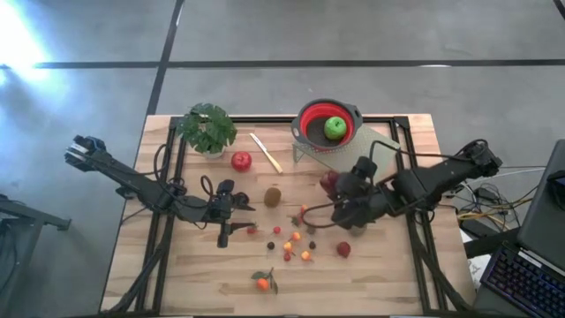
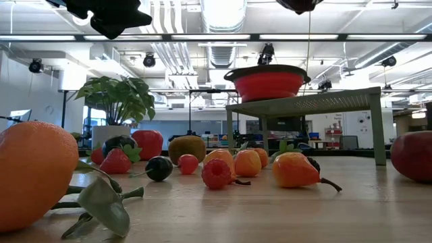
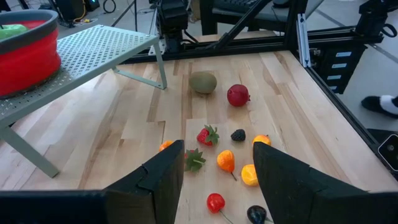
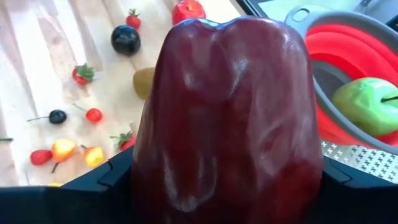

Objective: Pick & Place Fruit
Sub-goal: Put the dark red apple into the red gray colander on the shelf

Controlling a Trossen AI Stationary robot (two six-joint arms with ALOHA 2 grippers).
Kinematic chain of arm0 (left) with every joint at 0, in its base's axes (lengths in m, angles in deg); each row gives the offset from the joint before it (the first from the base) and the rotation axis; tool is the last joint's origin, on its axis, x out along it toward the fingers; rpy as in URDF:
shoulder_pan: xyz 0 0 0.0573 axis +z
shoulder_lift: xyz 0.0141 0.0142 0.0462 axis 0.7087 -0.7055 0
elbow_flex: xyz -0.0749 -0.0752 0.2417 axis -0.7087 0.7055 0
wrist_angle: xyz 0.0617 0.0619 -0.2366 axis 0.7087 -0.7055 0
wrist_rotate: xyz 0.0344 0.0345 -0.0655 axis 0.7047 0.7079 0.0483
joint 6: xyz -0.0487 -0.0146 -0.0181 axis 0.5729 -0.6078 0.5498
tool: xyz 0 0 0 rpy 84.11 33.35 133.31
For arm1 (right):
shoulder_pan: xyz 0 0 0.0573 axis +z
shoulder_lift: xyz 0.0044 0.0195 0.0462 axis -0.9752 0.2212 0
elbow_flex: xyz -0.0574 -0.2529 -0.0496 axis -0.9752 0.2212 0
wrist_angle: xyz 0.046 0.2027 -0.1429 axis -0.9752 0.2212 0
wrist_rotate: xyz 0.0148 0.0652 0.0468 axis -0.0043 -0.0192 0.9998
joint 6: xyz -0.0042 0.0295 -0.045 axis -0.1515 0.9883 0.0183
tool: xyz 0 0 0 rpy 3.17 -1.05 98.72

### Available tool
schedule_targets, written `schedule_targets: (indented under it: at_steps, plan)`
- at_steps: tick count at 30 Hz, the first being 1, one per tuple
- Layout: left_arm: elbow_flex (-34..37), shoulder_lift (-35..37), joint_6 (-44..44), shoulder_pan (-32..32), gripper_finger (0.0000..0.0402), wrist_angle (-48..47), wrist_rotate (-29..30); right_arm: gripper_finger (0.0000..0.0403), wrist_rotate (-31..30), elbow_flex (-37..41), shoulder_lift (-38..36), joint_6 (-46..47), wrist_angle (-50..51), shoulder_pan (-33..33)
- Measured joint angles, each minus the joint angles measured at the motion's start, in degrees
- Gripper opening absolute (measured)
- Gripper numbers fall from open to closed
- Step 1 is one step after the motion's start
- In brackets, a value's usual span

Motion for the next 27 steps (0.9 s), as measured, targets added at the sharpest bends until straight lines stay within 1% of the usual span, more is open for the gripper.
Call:
schedule_targets:
  at_steps: [8,17,23,27]
  plan:
    - [0.0,0.0,0.0,0.0,0.0197,0.0,0.0,0.0299,0.2,0.0,0.0,-0.4,0.0,-2.1]
    - [0.0,0.0,0.0,0.0,0.0197,0.0,0.0,0.0275,0.4,0.0,-0.4,-3.4,-0.1,-6.2]
    - [0.0,0.0,0.0,0.0,0.0197,0.0,0.0,0.0295,0.7,0.0,-1.6,-3.8,-0.2,-8.3]
    - [0.0,0.0,0.0,0.0,0.0197,0.0,0.0,0.0293,0.6,0.0,-2.9,-3.9,-0.3,-9.6]
